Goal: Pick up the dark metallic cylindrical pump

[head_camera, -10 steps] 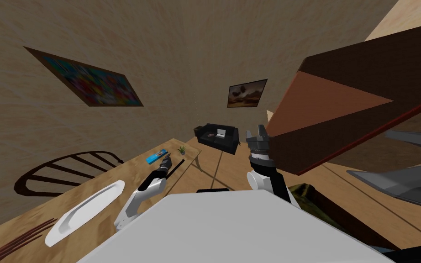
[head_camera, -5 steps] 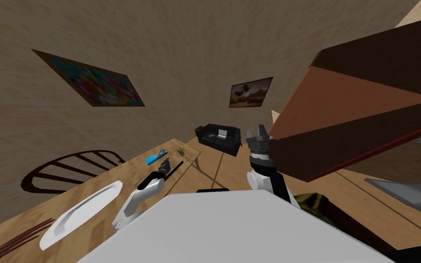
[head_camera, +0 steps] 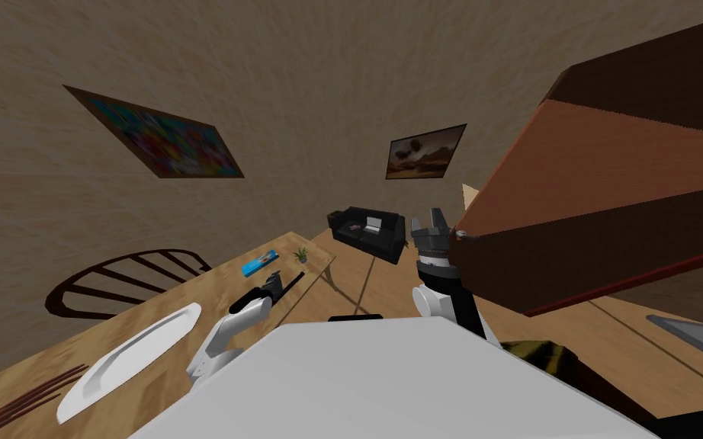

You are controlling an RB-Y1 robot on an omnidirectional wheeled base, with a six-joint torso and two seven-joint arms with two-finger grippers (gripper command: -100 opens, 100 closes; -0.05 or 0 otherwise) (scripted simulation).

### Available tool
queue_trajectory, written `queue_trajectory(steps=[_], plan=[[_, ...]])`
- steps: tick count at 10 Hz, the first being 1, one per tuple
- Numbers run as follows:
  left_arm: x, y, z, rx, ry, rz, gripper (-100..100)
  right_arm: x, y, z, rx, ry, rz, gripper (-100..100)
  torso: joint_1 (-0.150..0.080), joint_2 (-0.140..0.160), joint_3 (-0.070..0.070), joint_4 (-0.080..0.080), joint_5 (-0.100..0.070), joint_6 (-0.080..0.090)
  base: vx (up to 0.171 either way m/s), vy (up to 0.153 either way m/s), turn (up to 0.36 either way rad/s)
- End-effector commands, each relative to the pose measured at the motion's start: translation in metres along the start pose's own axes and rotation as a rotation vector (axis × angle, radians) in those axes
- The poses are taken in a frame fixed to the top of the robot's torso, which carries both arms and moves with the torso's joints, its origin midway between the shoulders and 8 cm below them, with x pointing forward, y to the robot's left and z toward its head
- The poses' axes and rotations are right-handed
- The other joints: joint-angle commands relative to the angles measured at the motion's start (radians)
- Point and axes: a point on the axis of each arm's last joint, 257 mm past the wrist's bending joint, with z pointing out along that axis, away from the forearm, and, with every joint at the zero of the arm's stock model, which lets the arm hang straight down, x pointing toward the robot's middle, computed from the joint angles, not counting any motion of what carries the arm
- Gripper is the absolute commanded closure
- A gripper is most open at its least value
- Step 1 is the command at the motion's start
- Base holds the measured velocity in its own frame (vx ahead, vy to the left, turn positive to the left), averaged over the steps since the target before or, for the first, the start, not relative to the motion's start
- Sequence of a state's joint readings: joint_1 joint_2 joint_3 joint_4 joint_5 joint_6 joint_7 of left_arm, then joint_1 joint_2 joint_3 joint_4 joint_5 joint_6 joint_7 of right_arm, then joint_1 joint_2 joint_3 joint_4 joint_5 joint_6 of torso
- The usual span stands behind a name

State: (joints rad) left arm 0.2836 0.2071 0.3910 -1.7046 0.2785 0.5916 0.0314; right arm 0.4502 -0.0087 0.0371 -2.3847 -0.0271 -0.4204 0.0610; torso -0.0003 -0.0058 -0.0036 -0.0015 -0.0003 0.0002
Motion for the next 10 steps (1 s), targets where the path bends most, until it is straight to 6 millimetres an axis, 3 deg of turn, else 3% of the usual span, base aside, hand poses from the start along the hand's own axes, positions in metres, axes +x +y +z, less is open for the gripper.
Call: queue_trajectory(steps=[1,4,10], plan=[[-0.004,0.015,0.001,-0.054,-0.01,-0.017,-100,0.0,0.0,0.0,0.0,0.0,0.0,0,0.0,0.0,0.0,0.0,0.0,0.0,0.071,-0.025,0.044],[-0.022,0.046,0.007,-0.169,-0.044,-0.079,-100,0.0,0.0,0.0,0.0,0.0,0.0,0,0.001,0.0,0.0,0.0,0.0,0.0,0.083,-0.019,0.062],[-0.043,0.087,0.007,-0.342,-0.095,-0.171,-100,0.0,0.0,0.0,0.0,0.0,0.0,0,0.001,0.001,0.001,0.0,0.0,0.0,0.076,-0.024,0.051]])
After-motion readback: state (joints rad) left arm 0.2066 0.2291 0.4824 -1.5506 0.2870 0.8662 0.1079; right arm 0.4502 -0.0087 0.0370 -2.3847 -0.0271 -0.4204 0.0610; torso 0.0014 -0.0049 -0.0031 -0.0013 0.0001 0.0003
